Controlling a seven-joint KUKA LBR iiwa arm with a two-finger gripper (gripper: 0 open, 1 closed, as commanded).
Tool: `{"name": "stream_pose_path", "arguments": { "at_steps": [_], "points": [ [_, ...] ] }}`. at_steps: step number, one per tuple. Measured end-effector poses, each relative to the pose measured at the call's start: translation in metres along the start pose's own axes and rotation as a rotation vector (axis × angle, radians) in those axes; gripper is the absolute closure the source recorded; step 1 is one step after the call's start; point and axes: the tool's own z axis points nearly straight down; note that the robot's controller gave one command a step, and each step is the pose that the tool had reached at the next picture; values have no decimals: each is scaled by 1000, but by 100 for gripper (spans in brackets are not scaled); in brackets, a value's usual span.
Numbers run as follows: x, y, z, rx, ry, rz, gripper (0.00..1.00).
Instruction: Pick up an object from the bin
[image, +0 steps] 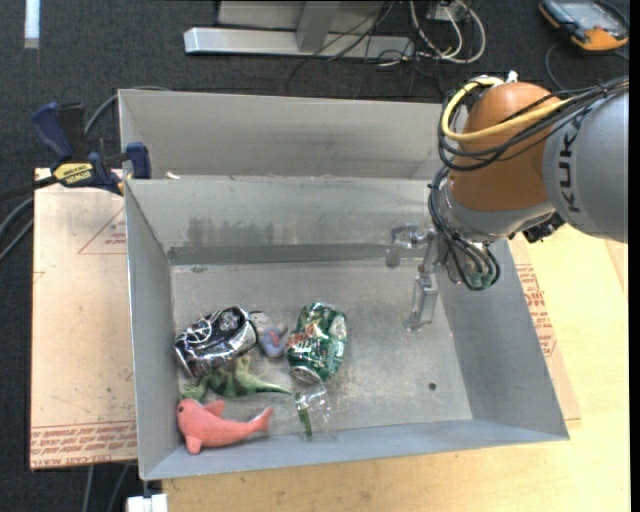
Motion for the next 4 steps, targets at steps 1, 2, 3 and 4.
{"name": "stream_pose_path", "arguments": {
  "at_steps": [1, 2, 3, 4],
  "points": [
    [-2, 0, -5, 1, -8, -1, 0],
    [35, 100, 40, -1, -2, -82, 0],
    [5, 67, 51, 0, -10, -87, 0],
    [15, 56, 112, -1, -4, -336, 0]
  ]
}}
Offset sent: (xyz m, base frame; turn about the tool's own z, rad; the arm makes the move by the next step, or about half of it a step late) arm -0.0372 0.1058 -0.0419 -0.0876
